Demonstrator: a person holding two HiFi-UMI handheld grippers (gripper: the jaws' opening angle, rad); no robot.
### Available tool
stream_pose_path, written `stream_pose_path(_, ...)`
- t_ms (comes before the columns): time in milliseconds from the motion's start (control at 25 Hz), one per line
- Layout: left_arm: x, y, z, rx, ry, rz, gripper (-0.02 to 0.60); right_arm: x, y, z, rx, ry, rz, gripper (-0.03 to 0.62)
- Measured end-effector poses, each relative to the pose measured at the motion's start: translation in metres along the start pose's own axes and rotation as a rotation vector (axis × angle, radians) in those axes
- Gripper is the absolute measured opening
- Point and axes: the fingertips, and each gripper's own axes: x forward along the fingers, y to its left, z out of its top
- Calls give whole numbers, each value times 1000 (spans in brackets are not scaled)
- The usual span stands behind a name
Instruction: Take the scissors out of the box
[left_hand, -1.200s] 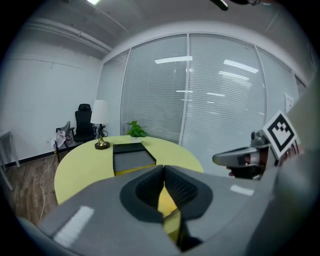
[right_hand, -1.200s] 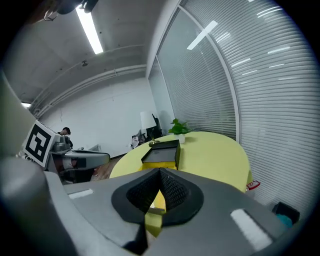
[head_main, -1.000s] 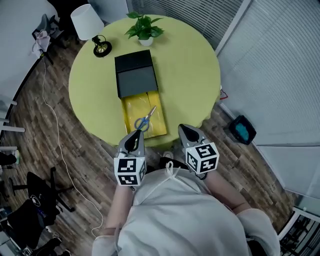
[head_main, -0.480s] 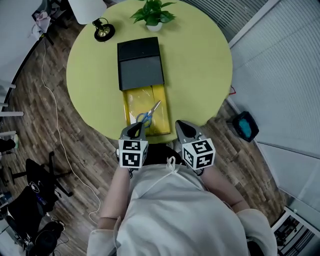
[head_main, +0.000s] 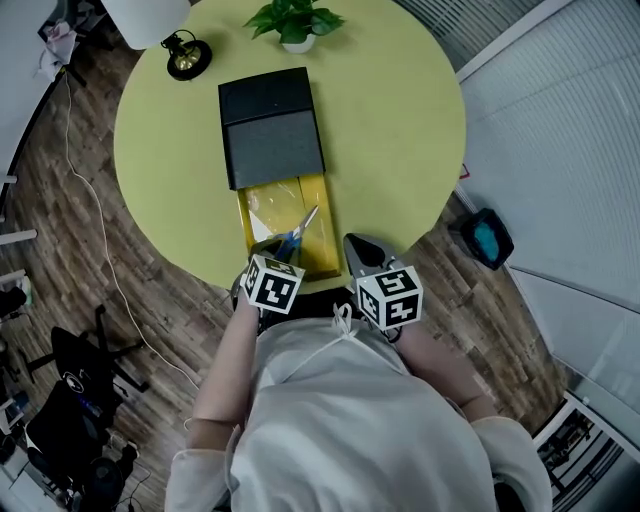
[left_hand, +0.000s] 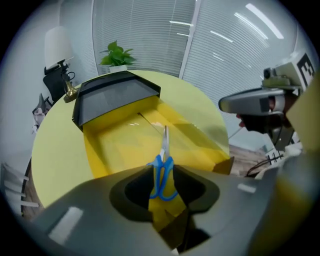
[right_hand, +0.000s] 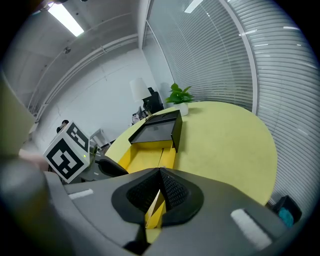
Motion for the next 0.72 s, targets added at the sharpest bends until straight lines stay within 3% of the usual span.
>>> stream_pose_path(80, 6, 0, -4, 21, 40, -6, 140, 7, 0, 3, 0, 5, 4, 0)
stream_pose_path(360, 23, 2, -13, 74, 145, 18, 126, 10, 2, 22, -1, -24, -2, 0)
stream_pose_path(720, 28, 2, -11, 142, 175, -9, 112, 2, -13, 15, 43, -32, -51, 0)
